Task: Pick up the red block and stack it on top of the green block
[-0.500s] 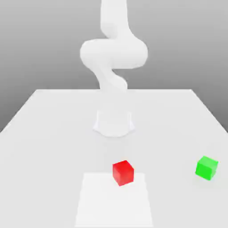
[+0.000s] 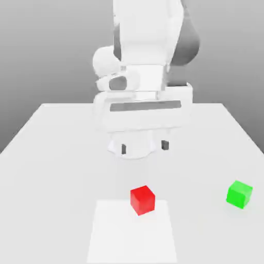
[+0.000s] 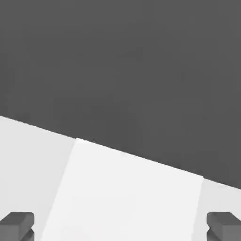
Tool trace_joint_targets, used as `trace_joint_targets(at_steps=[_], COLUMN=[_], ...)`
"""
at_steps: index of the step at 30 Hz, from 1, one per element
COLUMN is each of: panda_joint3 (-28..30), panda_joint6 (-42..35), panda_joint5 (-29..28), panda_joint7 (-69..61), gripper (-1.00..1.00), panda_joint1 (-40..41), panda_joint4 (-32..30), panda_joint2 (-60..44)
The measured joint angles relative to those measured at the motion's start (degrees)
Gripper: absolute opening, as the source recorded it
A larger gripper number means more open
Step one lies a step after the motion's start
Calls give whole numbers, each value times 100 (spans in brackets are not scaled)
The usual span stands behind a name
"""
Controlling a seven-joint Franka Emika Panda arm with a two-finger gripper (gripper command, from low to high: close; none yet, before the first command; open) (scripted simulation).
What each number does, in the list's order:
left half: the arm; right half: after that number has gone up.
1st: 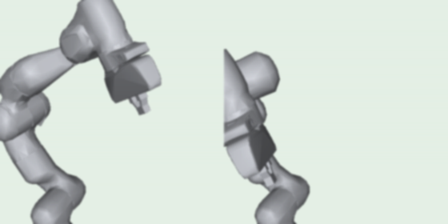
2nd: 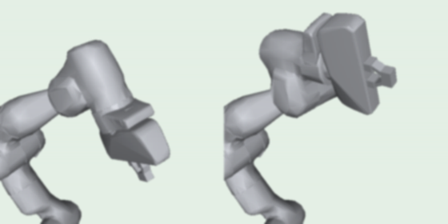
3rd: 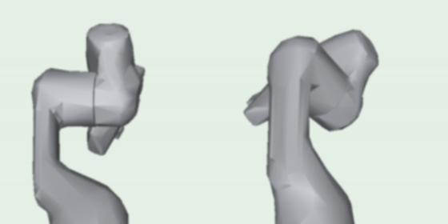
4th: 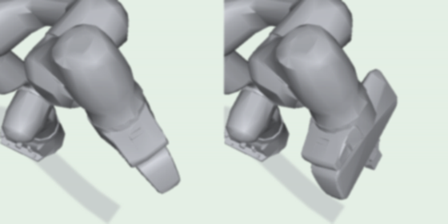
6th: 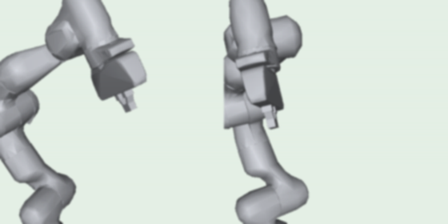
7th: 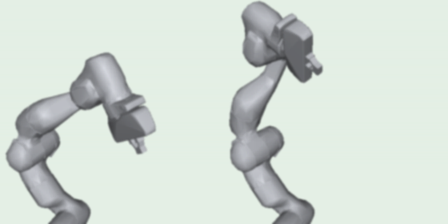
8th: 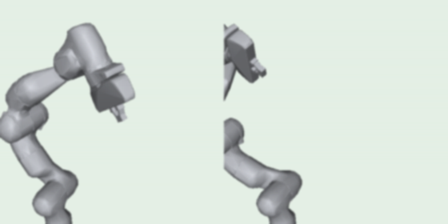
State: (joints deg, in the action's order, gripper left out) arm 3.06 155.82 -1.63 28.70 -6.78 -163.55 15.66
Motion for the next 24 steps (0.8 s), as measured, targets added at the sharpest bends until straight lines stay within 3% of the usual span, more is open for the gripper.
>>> trace_joint_targets(at_steps=[3,8,9,16,24], panda_joint3=[38,-148,-204,-225,-138], panda_joint6=[817,1843,2003,2029,744], panda_joint5=[62,318,342,321,102], panda_joint7=[-333,-588,-608,-591,-456], gripper=[0,0,-100,-100,-100], panda_joint1=[-119,-26,25,50,-2], panda_joint4=[-368,-319,-295,-291,-490], panda_joint2=[-1075,-2313,-2499,-2535,-1052])
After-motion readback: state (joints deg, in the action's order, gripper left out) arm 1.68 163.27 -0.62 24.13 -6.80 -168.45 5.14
